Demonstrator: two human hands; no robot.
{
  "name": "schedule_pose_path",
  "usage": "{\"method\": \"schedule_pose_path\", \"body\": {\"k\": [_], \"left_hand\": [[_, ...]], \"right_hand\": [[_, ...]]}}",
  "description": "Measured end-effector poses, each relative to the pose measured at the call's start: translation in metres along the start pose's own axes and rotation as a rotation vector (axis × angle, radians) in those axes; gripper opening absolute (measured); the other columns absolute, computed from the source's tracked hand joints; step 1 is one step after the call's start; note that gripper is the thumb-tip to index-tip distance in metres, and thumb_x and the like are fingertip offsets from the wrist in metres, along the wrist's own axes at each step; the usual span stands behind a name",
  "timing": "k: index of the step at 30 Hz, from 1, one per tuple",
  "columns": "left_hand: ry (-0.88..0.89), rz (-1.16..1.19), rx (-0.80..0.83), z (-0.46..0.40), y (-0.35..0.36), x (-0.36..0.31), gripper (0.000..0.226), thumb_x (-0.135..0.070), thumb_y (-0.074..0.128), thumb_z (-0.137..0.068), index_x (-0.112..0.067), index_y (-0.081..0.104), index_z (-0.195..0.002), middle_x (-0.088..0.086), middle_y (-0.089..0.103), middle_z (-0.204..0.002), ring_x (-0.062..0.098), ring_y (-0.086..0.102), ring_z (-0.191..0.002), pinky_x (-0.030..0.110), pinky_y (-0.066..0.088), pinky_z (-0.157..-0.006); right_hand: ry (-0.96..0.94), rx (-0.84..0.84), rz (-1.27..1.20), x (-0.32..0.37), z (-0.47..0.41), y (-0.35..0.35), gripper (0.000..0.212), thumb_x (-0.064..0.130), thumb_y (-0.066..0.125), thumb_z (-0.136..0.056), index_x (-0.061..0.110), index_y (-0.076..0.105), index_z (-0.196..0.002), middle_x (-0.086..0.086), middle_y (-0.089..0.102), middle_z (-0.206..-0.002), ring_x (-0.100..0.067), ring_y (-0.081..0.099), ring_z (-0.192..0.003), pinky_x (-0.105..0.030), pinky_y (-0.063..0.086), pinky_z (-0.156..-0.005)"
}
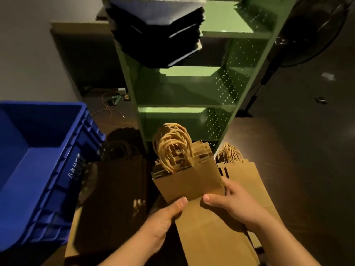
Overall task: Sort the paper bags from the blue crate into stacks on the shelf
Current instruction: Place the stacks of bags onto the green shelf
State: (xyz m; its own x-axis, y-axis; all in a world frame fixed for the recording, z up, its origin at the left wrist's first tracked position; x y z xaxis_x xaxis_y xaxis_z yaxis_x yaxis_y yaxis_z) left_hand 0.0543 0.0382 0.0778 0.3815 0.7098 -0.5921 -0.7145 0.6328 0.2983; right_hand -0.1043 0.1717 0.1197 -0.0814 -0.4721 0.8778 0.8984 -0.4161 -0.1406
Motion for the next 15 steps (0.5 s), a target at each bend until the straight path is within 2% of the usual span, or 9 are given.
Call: {"method": "schedule_pose_path", "body": {"k": [1,3,5,6,8,10,12,13,15], "left_hand": [[0.036,0.015,0.054,0.005,0.003,-0.001,0.088,-0.042,0.102,-0.042,-0.014,0.071,-0.119,0.006,0.08,-0.106,0.027,0.074,-0.102,0.041,0.054,-0.094],[0.184,0.065,0.032,0.015,0.007,-0.008,0.069,-0.012,0.096,-0.055,-0.016,0.067,-0.118,0.0,0.081,-0.095,0.016,0.075,-0.086,0.032,0.06,-0.075],[0.273,0.145,0.036,0.026,0.014,-0.022,0.051,0.002,0.07,-0.073,-0.015,0.061,-0.119,0.003,0.078,-0.108,0.011,0.072,-0.081,0.021,0.059,-0.058],[0.324,0.157,0.052,0.029,0.017,-0.03,0.044,0.003,0.063,-0.08,-0.015,0.059,-0.12,0.001,0.077,-0.109,0.011,0.072,-0.082,0.017,0.058,-0.056],[0.468,0.122,0.068,0.03,0.022,-0.048,0.05,-0.013,0.075,-0.074,-0.022,0.06,-0.121,-0.008,0.08,-0.095,0.007,0.076,-0.085,0.016,0.058,-0.062],[0.547,0.044,0.113,0.028,0.027,-0.068,0.087,-0.05,0.095,-0.05,-0.023,0.061,-0.126,-0.007,0.08,-0.102,0.01,0.076,-0.094,0.022,0.06,-0.07],[0.508,0.055,0.093,0.03,0.033,-0.088,0.109,-0.07,0.094,-0.03,-0.021,0.065,-0.123,0.003,0.08,-0.106,0.02,0.077,-0.098,0.033,0.063,-0.076],[0.478,0.051,0.091,0.032,0.036,-0.097,0.102,-0.073,0.092,-0.032,-0.02,0.07,-0.117,0.005,0.08,-0.103,0.022,0.077,-0.095,0.039,0.063,-0.08],[0.416,0.055,0.122,0.039,0.046,-0.116,0.059,-0.065,0.079,-0.056,-0.022,0.077,-0.097,0.004,0.081,-0.091,0.017,0.078,-0.082,0.04,0.059,-0.08]], "right_hand": [[-0.021,0.038,-0.058,0.0,0.001,-0.001,0.039,0.036,0.083,-0.083,0.033,0.07,-0.119,0.001,0.075,-0.116,-0.021,0.072,-0.107,-0.035,0.057,-0.092],[-0.035,0.069,-0.16,0.003,-0.001,-0.004,0.052,0.04,0.086,-0.075,0.027,0.07,-0.124,-0.006,0.073,-0.121,-0.027,0.07,-0.112,-0.038,0.056,-0.095],[-0.044,0.052,-0.207,0.004,-0.004,-0.008,0.07,0.047,0.091,-0.065,0.019,0.068,-0.125,-0.008,0.073,-0.121,-0.028,0.07,-0.112,-0.037,0.056,-0.093],[-0.053,0.036,-0.213,0.006,-0.005,-0.01,0.075,0.048,0.092,-0.062,0.016,0.068,-0.125,-0.009,0.074,-0.12,-0.029,0.07,-0.112,-0.035,0.056,-0.092],[-0.067,0.007,-0.239,0.012,-0.008,-0.014,0.077,0.043,0.092,-0.058,0.01,0.066,-0.122,-0.009,0.076,-0.115,-0.027,0.072,-0.107,-0.031,0.057,-0.087],[-0.068,-0.017,-0.266,0.02,-0.011,-0.016,0.068,0.033,0.088,-0.061,0.011,0.065,-0.12,-0.007,0.077,-0.11,-0.022,0.074,-0.101,-0.025,0.057,-0.082],[-0.077,-0.032,-0.287,0.03,-0.012,-0.018,0.059,0.021,0.082,-0.07,0.011,0.063,-0.125,-0.005,0.078,-0.112,-0.018,0.074,-0.099,-0.022,0.057,-0.079],[-0.082,-0.037,-0.286,0.036,-0.013,-0.018,0.057,0.019,0.079,-0.072,0.011,0.063,-0.126,-0.003,0.078,-0.112,-0.016,0.075,-0.098,-0.02,0.056,-0.078],[-0.096,-0.051,-0.257,0.047,-0.012,-0.02,0.054,0.02,0.077,-0.073,0.014,0.063,-0.124,0.002,0.079,-0.108,-0.011,0.075,-0.094,-0.015,0.055,-0.073]]}}
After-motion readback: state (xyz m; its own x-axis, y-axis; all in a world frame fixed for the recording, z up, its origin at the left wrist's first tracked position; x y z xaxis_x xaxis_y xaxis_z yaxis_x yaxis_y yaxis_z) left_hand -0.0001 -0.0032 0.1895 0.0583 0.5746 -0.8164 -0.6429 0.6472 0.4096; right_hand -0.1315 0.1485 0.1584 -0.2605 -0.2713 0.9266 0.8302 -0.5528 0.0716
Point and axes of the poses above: each hand's wrist, its own z-axis away from the middle knuckle, its own y-axis out of the palm, x = y × z, the point moved 1 cm from there along -z, towards the middle knuckle
